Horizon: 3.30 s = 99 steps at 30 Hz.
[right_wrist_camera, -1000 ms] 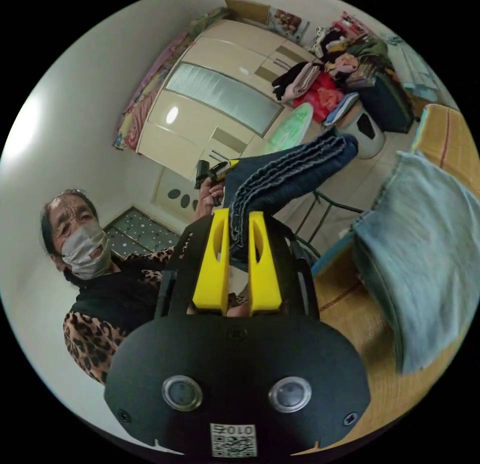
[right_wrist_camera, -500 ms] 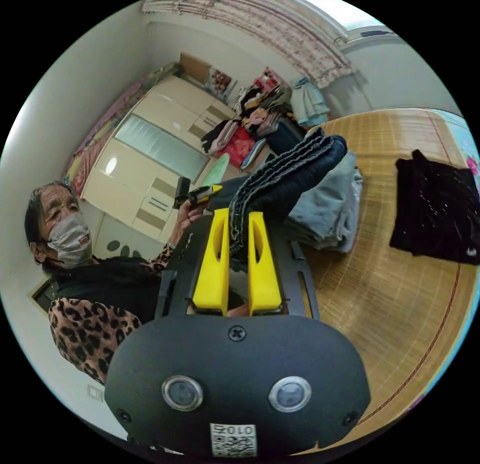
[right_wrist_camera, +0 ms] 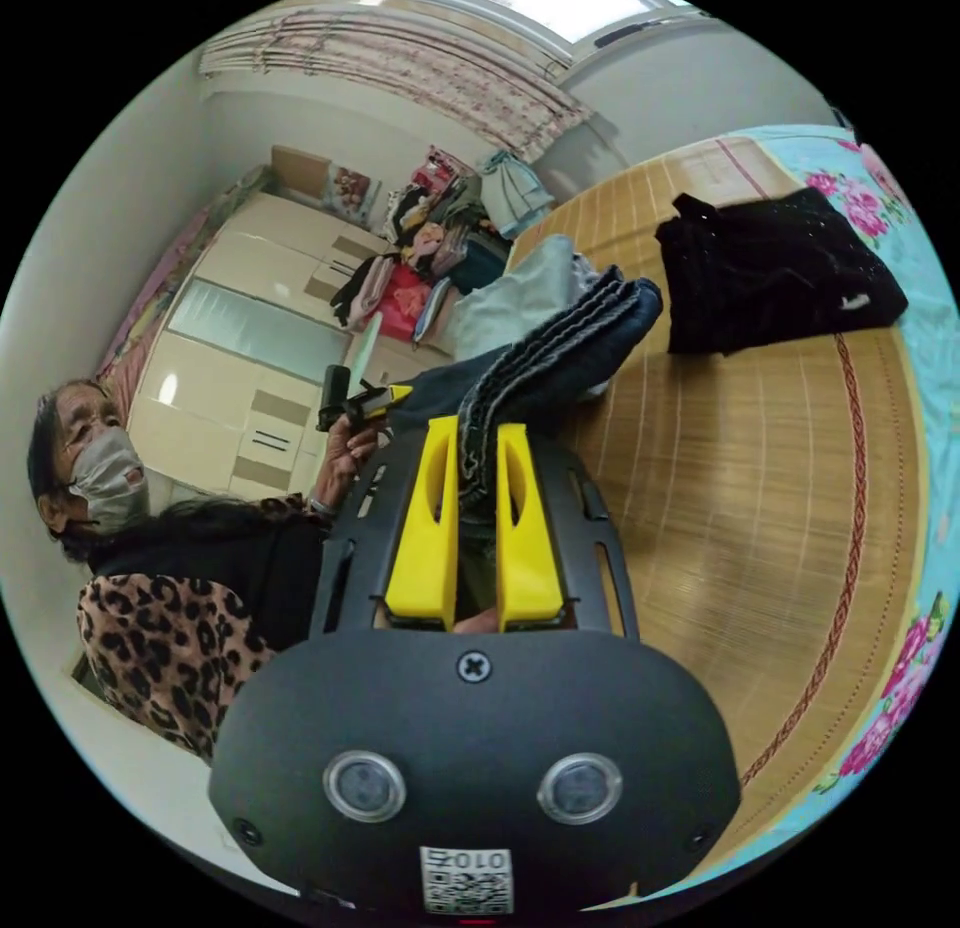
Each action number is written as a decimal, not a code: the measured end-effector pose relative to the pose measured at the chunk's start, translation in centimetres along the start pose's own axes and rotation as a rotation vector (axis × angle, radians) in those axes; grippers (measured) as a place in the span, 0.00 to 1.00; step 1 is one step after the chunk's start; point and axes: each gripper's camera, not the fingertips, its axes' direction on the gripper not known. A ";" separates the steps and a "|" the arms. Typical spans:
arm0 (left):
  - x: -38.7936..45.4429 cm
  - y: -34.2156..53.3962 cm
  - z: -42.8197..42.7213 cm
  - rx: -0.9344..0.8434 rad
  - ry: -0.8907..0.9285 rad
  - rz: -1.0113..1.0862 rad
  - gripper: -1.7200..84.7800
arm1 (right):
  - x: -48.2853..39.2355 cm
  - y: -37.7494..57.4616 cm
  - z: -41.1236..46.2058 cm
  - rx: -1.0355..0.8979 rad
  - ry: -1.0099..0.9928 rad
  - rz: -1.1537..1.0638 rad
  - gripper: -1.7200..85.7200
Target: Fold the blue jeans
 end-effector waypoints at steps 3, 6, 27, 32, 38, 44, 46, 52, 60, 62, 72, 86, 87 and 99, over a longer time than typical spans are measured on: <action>-0.2 -0.6 2.6 -0.031 0.037 -0.004 0.08 | 3.7 1.7 -0.8 0.006 -0.013 0.103 0.10; -0.2 -1.9 5.8 -0.085 0.037 0.017 0.08 | 7.7 4.2 -1.2 0.035 -0.006 0.250 0.10; -24.1 -4.5 13.5 -0.177 0.461 -0.398 0.06 | 22.7 -0.5 1.5 0.253 -0.016 0.476 0.15; -27.3 -2.0 10.1 -0.064 0.590 -0.441 0.03 | 28.2 -6.7 8.7 0.236 -0.206 0.646 0.16; -30.6 1.2 5.1 0.133 0.636 -0.496 0.02 | 31.7 -7.1 10.9 0.491 -0.305 0.744 0.16; -32.6 1.2 4.7 0.155 0.676 -0.519 0.02 | 33.0 -8.4 12.9 0.556 -0.314 0.712 0.13; -32.9 0.9 4.8 0.150 0.682 -0.512 0.02 | 33.1 -8.9 13.4 0.528 -0.287 0.708 0.08; -34.1 1.1 4.8 0.146 0.698 -0.529 0.02 | 31.7 -9.3 15.1 0.469 -0.300 0.651 0.07; -34.7 1.6 4.3 0.163 0.718 -0.521 0.02 | 30.6 -9.6 20.0 0.313 -0.293 0.622 0.07; -34.9 1.7 4.2 0.174 0.727 -0.522 0.02 | 30.1 -9.8 20.6 0.236 -0.254 0.586 0.07; -34.6 1.9 4.4 0.158 0.712 -0.510 0.02 | 28.9 -9.4 16.6 -0.099 0.087 0.408 0.07; -28.0 -1.2 9.1 -0.150 0.319 -0.422 0.02 | 28.3 5.3 2.9 0.263 -0.101 0.331 0.15; -27.7 -1.3 9.4 -0.167 0.301 -0.418 0.02 | 28.5 7.2 0.9 0.289 -0.015 0.373 0.15; -27.0 -0.9 10.6 -0.156 0.369 -0.451 0.02 | 30.1 -6.2 5.1 0.297 -0.170 0.254 0.06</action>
